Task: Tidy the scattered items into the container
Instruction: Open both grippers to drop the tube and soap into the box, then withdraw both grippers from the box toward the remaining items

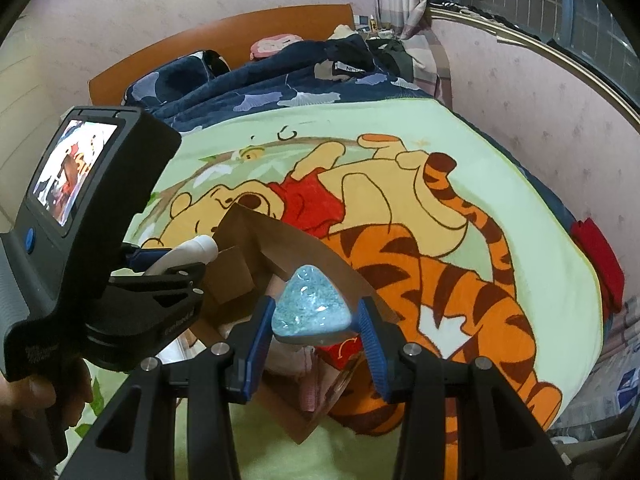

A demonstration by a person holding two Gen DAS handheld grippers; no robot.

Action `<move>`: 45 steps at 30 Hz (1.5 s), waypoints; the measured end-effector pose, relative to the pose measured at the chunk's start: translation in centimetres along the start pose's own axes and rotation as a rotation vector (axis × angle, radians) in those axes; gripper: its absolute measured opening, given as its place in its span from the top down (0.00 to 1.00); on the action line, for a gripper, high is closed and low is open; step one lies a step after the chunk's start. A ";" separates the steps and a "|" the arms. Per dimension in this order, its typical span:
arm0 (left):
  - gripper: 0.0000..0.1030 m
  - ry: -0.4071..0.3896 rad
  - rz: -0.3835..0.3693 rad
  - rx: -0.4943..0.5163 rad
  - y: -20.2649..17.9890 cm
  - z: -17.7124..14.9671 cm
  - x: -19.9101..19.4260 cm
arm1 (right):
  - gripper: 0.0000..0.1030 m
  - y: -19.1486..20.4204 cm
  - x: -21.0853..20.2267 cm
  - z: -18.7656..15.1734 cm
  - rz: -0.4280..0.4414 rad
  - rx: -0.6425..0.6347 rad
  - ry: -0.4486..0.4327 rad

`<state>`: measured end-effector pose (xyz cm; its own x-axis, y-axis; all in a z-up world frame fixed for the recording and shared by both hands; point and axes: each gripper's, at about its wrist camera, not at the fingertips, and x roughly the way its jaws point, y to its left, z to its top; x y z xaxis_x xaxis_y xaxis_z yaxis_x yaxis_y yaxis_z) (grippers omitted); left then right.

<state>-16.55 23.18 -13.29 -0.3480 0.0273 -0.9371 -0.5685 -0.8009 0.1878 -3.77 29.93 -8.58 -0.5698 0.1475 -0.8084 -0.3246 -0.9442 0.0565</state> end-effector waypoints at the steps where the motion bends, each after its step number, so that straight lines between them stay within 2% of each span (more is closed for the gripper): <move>1: 0.71 0.005 0.002 0.007 0.0 0.0 0.2 | 0.58 0.1 0.2 0.0 0.001 0.000 0.003; 13: 0.71 0.033 -0.002 0.064 -0.5 0.5 2.0 | 0.58 0.2 1.5 0.0 -0.011 0.004 0.022; 15: 0.68 0.036 0.003 0.072 -0.6 0.5 2.2 | 0.58 0.4 1.7 0.1 -0.024 -0.004 0.023; 16: 0.54 0.036 -0.002 0.073 -0.6 0.6 2.2 | 0.57 0.6 1.8 0.1 -0.035 -0.010 0.021; 17: 0.28 0.032 -0.005 0.071 -0.6 0.6 2.1 | 0.56 0.7 1.9 0.0 -0.046 -0.017 0.017; 18: 0.11 0.025 0.004 0.070 -0.6 0.7 2.0 | 0.53 0.7 2.0 0.1 -0.053 -0.021 0.014; 19: 0.09 0.003 0.015 0.072 -0.5 0.7 1.8 | 0.52 0.7 2.0 0.1 -0.052 -0.022 0.013; 26: 0.09 -0.011 -0.006 0.073 -0.1 0.8 1.2 | 0.50 0.5 1.7 0.3 -0.041 -0.002 0.006; 36: 0.09 -0.026 0.007 -0.024 2.0 -0.8 -0.8 | 0.49 1.1 0.1 0.7 -0.025 -0.019 -0.010; 45: 0.09 -0.067 0.030 -0.106 4.1 -3.1 -4.4 | 0.49 2.9 -3.0 0.6 0.003 -0.075 -0.045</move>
<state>-15.01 17.92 -9.37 -0.4144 0.0391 -0.9092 -0.4767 -0.8604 0.1802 -3.43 26.95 -5.68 -0.6044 0.1559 -0.7813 -0.2659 -0.9639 0.0134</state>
